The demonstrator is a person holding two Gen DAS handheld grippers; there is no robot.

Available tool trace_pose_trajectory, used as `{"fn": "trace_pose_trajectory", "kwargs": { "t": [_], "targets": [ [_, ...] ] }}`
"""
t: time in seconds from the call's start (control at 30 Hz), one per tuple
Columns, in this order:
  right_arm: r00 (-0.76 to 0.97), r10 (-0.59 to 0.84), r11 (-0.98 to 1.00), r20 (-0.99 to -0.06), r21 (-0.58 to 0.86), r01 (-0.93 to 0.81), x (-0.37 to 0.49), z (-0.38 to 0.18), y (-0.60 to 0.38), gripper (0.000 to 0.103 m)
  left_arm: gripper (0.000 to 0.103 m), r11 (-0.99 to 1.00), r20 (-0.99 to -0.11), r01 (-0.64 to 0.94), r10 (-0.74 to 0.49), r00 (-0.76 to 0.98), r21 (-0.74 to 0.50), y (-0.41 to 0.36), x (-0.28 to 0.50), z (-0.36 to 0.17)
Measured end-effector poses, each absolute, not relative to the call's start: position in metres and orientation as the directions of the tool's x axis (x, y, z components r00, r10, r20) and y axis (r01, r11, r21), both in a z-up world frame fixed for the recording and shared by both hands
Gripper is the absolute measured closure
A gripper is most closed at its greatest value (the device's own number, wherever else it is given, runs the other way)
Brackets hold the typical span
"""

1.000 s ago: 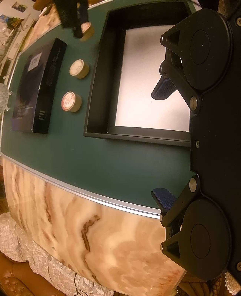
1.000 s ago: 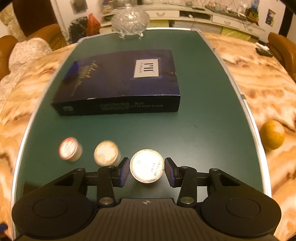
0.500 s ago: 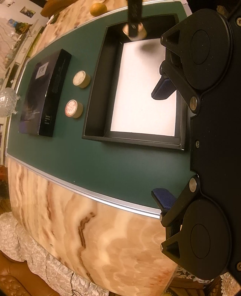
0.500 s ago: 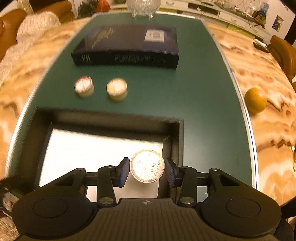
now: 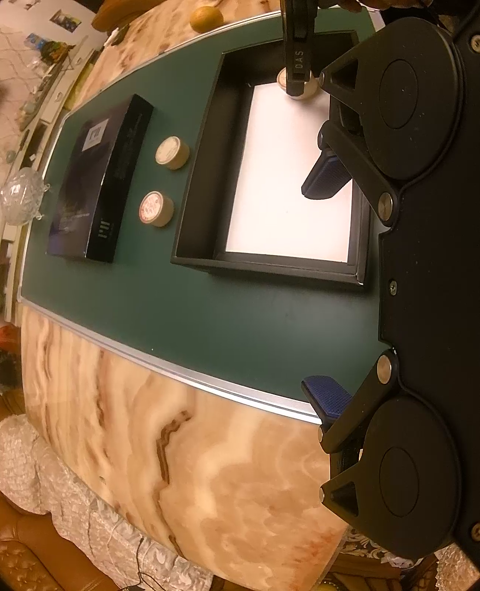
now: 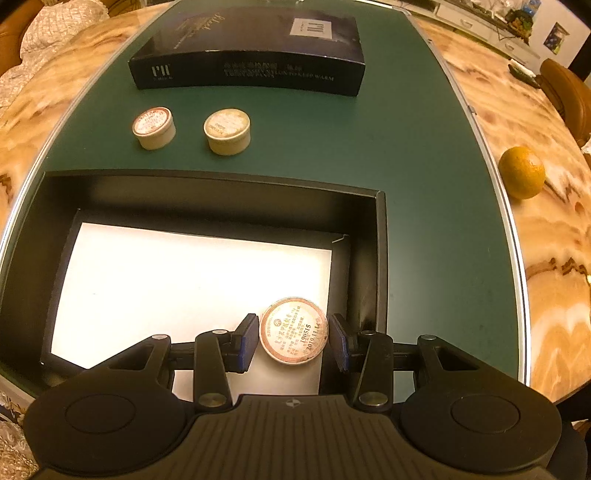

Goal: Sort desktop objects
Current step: 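Carry the jar into the black tray and open the right gripper, then withdraw the right gripper while the left gripper reaches and closes on another jar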

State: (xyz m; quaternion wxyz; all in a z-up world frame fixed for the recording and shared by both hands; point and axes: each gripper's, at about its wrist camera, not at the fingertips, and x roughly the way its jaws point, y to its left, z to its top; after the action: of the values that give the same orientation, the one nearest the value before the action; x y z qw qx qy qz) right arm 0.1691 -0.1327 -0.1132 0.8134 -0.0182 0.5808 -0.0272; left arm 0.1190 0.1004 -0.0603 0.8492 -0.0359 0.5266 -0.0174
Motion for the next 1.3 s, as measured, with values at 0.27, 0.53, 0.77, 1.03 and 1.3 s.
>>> {"fn": "trace_pose_trajectory", "kwargs": {
  "t": [0.27,0.53,0.77,1.03,1.3],
  "targets": [
    [0.327,-0.045,0.999,-0.944,-0.034,0.041,0.167,-0.115,-0.137,0.056,0.0,0.997,-0.896,-0.005,-0.064,0.44,-0.073,0.097,0.12,-0.061],
    [0.396,-0.045,0.999,-0.917,-0.03,0.045,0.156,-0.098,-0.134,0.039,0.0,0.996,-0.893,0.002,-0.082,0.443,-0.091,0.095,0.122,-0.06],
    [0.488,-0.062,0.997,-0.871,-0.03,0.074,0.135,-0.07,-0.136,0.033,0.0,0.995,-0.884,0.03,-0.094,0.457,-0.09,0.086,0.125,-0.055],
    [0.566,-0.046,0.994,-0.823,0.017,0.105,0.11,-0.043,-0.136,0.012,0.0,0.997,-0.871,0.035,-0.077,0.485,-0.069,0.073,0.138,-0.05],
    [0.595,-0.032,0.991,-0.803,0.054,0.126,0.094,-0.033,-0.142,0.008,0.0,0.998,-0.857,0.05,-0.067,0.51,-0.049,0.061,0.165,-0.041]
  ]
}}
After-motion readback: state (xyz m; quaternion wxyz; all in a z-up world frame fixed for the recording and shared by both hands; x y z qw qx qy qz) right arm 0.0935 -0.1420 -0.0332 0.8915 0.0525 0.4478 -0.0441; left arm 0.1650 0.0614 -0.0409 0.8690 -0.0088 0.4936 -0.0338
